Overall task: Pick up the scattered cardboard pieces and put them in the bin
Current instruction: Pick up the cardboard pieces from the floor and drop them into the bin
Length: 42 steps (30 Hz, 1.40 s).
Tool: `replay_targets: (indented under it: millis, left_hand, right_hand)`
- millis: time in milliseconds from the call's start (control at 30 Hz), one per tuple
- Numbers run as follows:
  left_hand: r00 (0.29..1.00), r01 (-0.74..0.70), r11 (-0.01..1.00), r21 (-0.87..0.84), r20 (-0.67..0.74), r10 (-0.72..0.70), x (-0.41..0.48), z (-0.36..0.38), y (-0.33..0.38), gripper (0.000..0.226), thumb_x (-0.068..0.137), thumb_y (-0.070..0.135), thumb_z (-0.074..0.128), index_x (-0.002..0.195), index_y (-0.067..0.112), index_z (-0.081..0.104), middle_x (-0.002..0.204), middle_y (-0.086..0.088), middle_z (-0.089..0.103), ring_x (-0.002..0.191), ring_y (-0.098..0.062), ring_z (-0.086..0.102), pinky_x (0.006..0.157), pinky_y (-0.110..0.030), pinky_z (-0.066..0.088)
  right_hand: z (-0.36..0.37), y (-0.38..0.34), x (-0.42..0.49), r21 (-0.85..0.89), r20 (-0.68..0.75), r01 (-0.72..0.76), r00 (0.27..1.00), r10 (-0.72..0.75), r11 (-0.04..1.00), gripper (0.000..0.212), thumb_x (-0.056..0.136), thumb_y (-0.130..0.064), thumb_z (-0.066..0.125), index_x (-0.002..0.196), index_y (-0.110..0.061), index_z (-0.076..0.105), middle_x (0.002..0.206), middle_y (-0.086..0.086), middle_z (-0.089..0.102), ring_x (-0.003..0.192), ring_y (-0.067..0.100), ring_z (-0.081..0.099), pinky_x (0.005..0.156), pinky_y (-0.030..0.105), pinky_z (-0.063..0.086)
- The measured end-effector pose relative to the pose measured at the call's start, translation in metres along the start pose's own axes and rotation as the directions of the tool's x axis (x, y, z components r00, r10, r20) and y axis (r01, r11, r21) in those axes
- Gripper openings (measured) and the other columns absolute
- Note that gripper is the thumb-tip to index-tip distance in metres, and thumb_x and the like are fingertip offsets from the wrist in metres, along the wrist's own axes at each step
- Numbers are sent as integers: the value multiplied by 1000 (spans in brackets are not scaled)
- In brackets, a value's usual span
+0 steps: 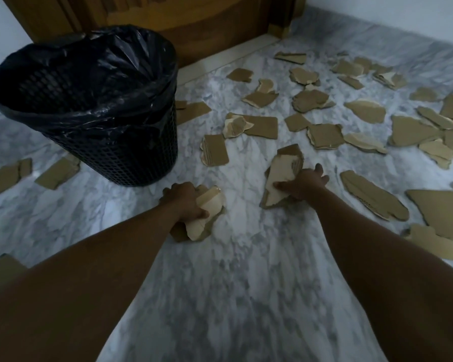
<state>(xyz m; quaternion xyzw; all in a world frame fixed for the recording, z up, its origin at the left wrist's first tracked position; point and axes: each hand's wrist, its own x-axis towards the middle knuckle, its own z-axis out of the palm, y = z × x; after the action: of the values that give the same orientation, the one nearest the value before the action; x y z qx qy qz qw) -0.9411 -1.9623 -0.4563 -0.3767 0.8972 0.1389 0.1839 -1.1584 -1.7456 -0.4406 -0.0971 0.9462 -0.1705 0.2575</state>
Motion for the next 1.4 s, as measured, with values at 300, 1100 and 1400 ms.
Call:
replay_targets:
  millis: [300, 1100, 1400]
  left_hand:
    - [995, 98, 995, -8, -27, -98, -30, -12, 18, 83, 70, 58, 77, 130, 11, 45, 133, -14, 50, 126, -36, 43, 97, -44, 44]
    - [833, -512, 563, -649, -534, 141, -206, -309, -63, 54, 96, 26, 54, 145, 10, 37, 129, -6, 51, 114, -23, 52, 90, -33, 46]
    - [968, -250, 471, -846, -204, 149, -201, -306, -160, 47, 107, 31, 34, 150, 15, 28, 141, -8, 45, 66, -10, 58, 109, -41, 24]
  right_hand:
    - [17, -35, -26, -97, 171, 132, 979, -114, 987, 110, 65, -48, 88, 146, -1, 32, 145, 19, 42, 133, 34, 44, 98, 40, 51]
    - [-100, -198, -295, 91, -500, 828, 519, -693, 554, 33, 82, -43, 62, 95, -12, 62, 85, 2, 67, 73, 14, 64, 56, 34, 53]
    - [-89, -341, -328, 213, -57, 561, 824, -563, 800, 30, 91, -42, 66, 111, -21, 58, 108, 7, 65, 90, 29, 67, 72, 47, 62]
